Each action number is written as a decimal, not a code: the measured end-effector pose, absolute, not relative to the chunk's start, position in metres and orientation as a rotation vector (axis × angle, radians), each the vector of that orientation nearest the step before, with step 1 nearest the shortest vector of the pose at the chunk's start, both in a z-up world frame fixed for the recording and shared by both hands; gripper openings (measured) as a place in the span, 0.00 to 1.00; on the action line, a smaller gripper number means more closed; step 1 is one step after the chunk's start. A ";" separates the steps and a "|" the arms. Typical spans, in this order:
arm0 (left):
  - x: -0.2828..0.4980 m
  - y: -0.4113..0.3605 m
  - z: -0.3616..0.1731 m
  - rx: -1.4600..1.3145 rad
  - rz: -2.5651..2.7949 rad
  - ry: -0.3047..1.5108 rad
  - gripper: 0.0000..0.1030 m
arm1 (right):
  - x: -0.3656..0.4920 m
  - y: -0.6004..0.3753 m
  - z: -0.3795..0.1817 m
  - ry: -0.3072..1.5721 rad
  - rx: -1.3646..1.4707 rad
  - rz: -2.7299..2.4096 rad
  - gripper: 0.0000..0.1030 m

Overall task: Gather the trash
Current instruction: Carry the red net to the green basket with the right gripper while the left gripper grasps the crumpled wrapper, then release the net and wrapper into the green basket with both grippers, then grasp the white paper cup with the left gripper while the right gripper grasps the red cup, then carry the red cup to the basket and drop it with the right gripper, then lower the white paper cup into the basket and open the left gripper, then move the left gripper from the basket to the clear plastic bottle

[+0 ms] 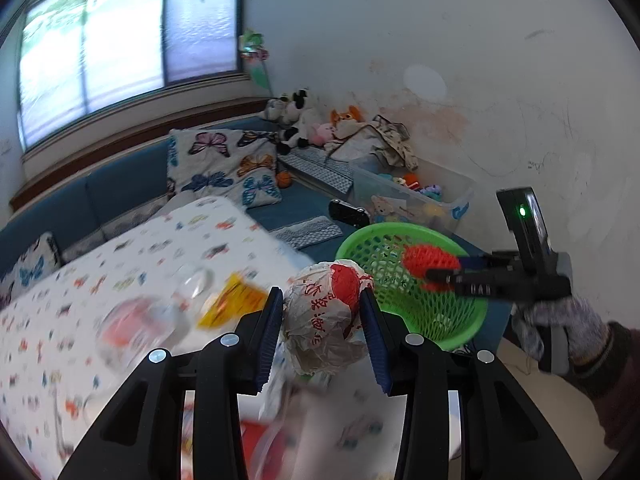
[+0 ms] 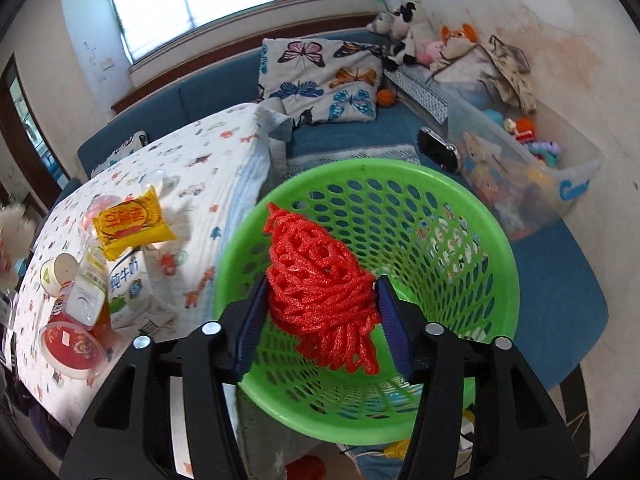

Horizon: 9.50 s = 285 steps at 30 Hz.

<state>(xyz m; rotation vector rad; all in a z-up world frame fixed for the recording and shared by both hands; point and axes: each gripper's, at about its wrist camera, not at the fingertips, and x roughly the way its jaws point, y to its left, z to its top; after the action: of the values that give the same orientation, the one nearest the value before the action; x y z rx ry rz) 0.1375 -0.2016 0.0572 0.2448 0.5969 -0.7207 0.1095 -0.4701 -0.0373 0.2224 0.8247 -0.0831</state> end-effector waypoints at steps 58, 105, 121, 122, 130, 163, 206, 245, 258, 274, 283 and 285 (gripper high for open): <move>0.178 -0.140 0.030 0.258 -0.618 0.701 0.68 | 0.078 -0.389 -0.005 0.805 0.148 0.115 0.77; 0.238 -0.035 -0.057 0.686 -0.736 0.781 0.66 | 0.144 -0.192 -0.001 1.013 -0.152 0.475 0.77; 0.244 0.012 -0.028 0.442 -0.614 0.765 0.55 | 0.160 -0.133 -0.038 1.120 -0.388 0.513 0.71; 0.245 0.014 -0.027 0.430 -0.605 0.768 0.55 | 0.161 -0.130 -0.041 1.122 -0.412 0.503 0.71; 0.247 0.035 -0.020 0.336 -0.554 0.779 0.55 | 0.169 -0.120 -0.054 1.146 -0.487 0.446 0.71; 0.205 -0.020 0.037 0.234 -0.605 0.695 0.54 | 0.120 -0.211 0.017 0.971 -0.143 0.426 0.67; 0.210 -0.279 0.034 0.311 -0.885 0.760 0.54 | 0.137 -0.504 -0.053 0.919 0.285 -0.094 0.73; 0.200 -0.416 -0.026 0.446 -0.919 0.841 0.55 | 0.039 -0.527 -0.026 0.831 0.336 -0.157 0.78; 0.192 -0.378 -0.009 0.383 -0.903 0.828 0.55 | 0.042 -0.511 -0.019 0.819 0.325 -0.120 0.78; 0.179 -0.265 0.020 0.237 -0.795 0.762 0.59 | 0.065 -0.441 -0.004 0.813 0.231 0.015 0.79; 0.186 -0.189 0.019 0.147 -0.681 0.769 0.59 | 0.092 -0.390 -0.002 0.825 0.170 0.117 0.79; 0.187 -0.176 0.018 0.136 -0.660 0.770 0.59 | 0.099 -0.380 -0.001 0.829 0.161 0.139 0.79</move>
<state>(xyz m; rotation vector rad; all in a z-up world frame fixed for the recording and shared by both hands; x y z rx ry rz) 0.1872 -0.1765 0.0179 0.1355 0.7698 -0.6602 0.0991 -0.3804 -0.0013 0.1607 0.8286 0.1394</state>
